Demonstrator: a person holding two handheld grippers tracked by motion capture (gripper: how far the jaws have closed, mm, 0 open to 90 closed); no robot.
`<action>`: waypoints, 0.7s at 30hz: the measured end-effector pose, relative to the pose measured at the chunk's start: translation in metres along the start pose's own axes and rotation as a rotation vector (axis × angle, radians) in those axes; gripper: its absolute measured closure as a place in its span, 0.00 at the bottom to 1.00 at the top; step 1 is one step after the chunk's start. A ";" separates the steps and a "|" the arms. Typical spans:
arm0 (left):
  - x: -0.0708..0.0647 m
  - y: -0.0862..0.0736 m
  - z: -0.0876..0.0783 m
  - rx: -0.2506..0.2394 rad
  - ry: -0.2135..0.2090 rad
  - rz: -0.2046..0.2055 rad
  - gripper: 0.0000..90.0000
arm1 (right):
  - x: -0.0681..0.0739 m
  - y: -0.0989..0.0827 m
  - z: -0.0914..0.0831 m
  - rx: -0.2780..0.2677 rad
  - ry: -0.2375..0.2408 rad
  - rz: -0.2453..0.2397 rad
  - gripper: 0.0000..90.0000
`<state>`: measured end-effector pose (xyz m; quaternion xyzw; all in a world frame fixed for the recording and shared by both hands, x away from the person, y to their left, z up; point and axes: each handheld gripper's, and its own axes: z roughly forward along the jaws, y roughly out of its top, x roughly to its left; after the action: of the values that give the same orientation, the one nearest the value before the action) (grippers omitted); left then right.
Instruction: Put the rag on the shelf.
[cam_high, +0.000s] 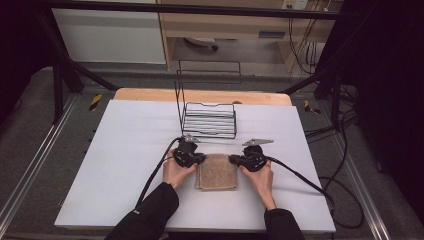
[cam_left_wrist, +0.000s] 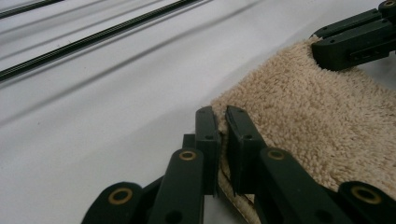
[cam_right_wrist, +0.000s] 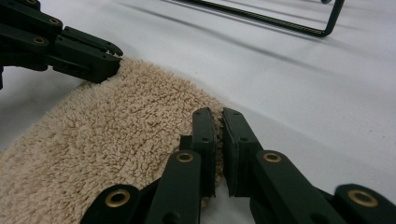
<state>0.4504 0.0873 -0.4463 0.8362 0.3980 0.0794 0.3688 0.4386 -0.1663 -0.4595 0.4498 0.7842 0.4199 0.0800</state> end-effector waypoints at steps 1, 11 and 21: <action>0.000 0.000 0.000 -0.001 -0.002 -0.004 0.94 | 0.001 0.001 0.000 0.006 -0.004 -0.004 0.94; 0.000 0.001 -0.007 -0.028 -0.017 -0.007 0.95 | 0.005 0.003 -0.004 0.013 -0.026 -0.022 0.94; -0.006 0.004 -0.024 -0.088 -0.037 0.015 0.95 | 0.009 0.008 -0.020 -0.041 -0.008 -0.025 0.95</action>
<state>0.4385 0.0947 -0.4254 0.8235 0.3809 0.0843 0.4119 0.4286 -0.1693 -0.4392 0.4399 0.7806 0.4331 0.0979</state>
